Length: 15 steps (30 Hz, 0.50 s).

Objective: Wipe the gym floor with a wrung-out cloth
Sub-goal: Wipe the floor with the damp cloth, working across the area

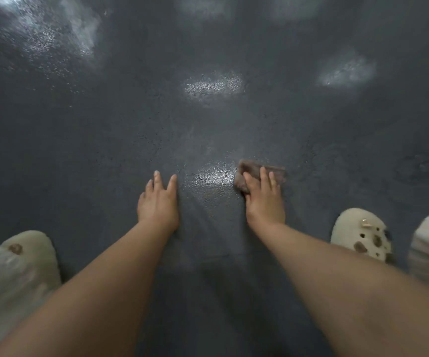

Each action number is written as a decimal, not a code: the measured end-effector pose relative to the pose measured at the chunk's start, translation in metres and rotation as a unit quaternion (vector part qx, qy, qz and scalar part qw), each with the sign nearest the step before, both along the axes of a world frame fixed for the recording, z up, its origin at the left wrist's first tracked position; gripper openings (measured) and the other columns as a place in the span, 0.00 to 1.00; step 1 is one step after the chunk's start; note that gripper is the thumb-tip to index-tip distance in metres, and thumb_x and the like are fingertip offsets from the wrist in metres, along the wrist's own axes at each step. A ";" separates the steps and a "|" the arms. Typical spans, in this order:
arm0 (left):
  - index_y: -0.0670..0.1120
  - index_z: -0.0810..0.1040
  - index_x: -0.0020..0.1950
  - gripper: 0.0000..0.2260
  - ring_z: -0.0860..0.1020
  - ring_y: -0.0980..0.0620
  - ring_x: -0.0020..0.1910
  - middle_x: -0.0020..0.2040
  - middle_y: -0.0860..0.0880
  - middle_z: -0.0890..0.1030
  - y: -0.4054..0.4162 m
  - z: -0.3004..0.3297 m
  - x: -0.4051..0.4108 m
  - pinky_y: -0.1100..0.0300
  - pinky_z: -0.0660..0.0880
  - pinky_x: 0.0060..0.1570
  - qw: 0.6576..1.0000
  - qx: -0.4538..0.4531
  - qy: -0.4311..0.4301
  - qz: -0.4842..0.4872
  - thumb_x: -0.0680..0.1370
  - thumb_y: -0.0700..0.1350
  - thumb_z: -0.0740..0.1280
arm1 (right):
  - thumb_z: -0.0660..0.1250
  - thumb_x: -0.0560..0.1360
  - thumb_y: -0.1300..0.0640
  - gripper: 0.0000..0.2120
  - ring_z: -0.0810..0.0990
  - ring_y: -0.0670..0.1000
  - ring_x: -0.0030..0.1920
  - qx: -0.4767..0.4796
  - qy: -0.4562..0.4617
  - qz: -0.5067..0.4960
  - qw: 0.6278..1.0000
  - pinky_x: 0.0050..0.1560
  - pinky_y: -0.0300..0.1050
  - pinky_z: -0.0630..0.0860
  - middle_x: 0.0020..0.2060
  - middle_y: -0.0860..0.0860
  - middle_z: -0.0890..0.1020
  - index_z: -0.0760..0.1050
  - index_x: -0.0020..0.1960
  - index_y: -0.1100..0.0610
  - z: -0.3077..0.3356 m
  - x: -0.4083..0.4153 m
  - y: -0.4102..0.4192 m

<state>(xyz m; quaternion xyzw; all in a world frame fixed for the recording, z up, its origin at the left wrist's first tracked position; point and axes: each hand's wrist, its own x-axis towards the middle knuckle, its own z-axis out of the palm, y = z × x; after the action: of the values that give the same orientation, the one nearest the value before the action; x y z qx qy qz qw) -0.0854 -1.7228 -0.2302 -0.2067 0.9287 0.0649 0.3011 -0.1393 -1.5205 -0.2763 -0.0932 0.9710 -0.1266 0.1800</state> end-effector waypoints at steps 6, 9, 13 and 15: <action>0.52 0.44 0.78 0.36 0.49 0.43 0.76 0.78 0.43 0.41 0.076 0.034 0.022 0.53 0.58 0.70 0.998 0.052 0.020 0.003 0.77 0.35 0.60 | 0.56 0.80 0.54 0.28 0.40 0.56 0.76 0.037 -0.167 0.130 0.977 0.75 0.51 0.44 0.77 0.52 0.41 0.49 0.77 0.43 0.024 0.037 0.031; 0.52 0.43 0.78 0.38 0.49 0.44 0.76 0.78 0.43 0.41 0.107 0.056 0.032 0.53 0.58 0.71 0.997 0.071 0.023 0.023 0.76 0.36 0.63 | 0.57 0.80 0.53 0.27 0.46 0.57 0.77 0.056 -0.208 0.171 0.962 0.75 0.50 0.48 0.77 0.53 0.45 0.53 0.77 0.45 0.056 0.018 0.041; 0.52 0.43 0.78 0.38 0.49 0.43 0.76 0.78 0.43 0.42 0.144 0.083 0.045 0.53 0.58 0.70 0.995 0.080 0.033 0.045 0.76 0.39 0.64 | 0.59 0.78 0.55 0.21 0.65 0.57 0.71 0.029 -0.173 0.158 0.972 0.69 0.45 0.63 0.72 0.56 0.64 0.66 0.71 0.52 0.085 0.020 0.071; 0.52 0.43 0.78 0.37 0.49 0.43 0.76 0.78 0.43 0.42 0.159 0.097 0.051 0.52 0.58 0.71 0.996 0.068 0.042 0.039 0.77 0.39 0.64 | 0.60 0.77 0.55 0.18 0.71 0.57 0.65 0.016 -0.162 0.155 0.974 0.63 0.45 0.69 0.67 0.57 0.72 0.73 0.66 0.54 0.096 0.026 0.086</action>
<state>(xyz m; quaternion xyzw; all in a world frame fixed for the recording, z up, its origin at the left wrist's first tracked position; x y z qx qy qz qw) -0.0346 -1.5640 -0.1328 -0.2186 0.9252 0.1484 0.2724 -0.1136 -1.4347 -0.1807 -0.2180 0.9045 -0.0954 0.3539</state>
